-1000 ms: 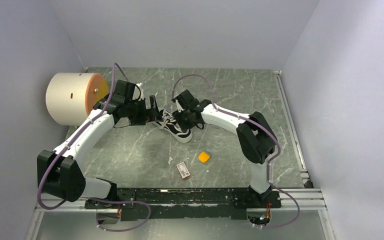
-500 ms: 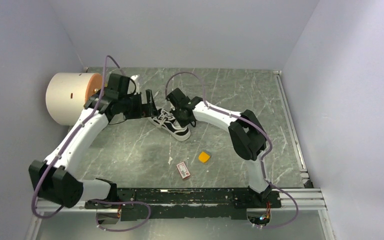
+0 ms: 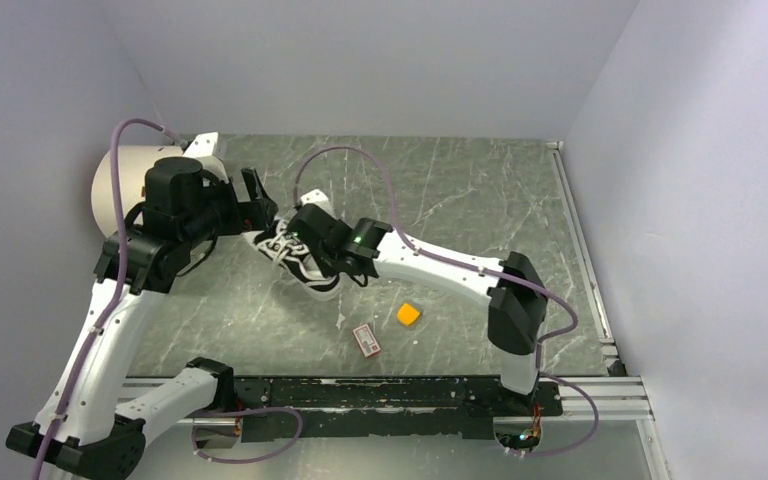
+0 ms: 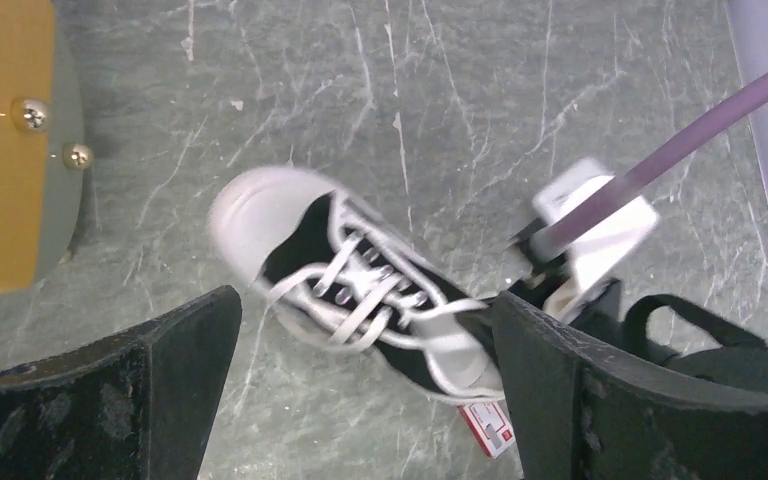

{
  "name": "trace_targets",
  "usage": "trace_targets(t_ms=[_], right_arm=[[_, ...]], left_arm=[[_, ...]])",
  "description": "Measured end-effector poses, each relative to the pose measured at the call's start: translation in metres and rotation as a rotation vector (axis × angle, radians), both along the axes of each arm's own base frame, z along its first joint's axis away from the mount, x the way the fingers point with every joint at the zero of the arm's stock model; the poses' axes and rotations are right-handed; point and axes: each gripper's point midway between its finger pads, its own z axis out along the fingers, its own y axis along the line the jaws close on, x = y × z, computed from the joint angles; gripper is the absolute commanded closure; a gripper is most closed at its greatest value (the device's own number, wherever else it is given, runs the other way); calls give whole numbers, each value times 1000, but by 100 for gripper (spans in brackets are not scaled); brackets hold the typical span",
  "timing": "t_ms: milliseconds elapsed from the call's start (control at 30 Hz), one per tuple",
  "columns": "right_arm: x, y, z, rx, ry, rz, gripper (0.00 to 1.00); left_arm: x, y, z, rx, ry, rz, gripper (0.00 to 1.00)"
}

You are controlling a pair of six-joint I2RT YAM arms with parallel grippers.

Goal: Tie the shoes

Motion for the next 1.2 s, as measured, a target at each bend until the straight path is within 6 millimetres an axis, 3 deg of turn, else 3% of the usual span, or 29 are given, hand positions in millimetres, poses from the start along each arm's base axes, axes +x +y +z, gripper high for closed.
trace_targets(t_ms=[100,167,233,367,467,533,667,700,933,1067,1200], right_arm=[[6,-23,3,29,-4,-163,100],[17,-44,-5,25,-4,-286,100],[28,-72,-24,-6,8,-408,100],[31,-129,-77,-131,63,-574,100],[25,-150,-104,-193,86,-621,100],[26,-151,-102,-168,85,-635,100],[25,-151,-101,-139,94,-602,59],[24,-151,-100,-136,102,-589,53],[11,-155,-67,-89,121,-440,37],[11,-150,-25,26,76,-349,35],[17,-150,-3,103,50,-323,35]], left_arm=[[-2,3,4,0,-15,13,0],[-1,2,1,2,-7,11,0],[1,1,-10,10,25,6,0],[2,-5,-33,22,104,-21,0],[-1,-12,-49,13,150,-58,0],[-4,-18,-61,3,191,-88,0],[-6,-29,-89,-12,281,-139,0],[-6,-32,-97,-16,305,-151,0],[-2,-49,-144,-20,454,-237,1],[8,-54,-188,5,582,-239,23],[12,-54,-226,21,668,-217,25]])
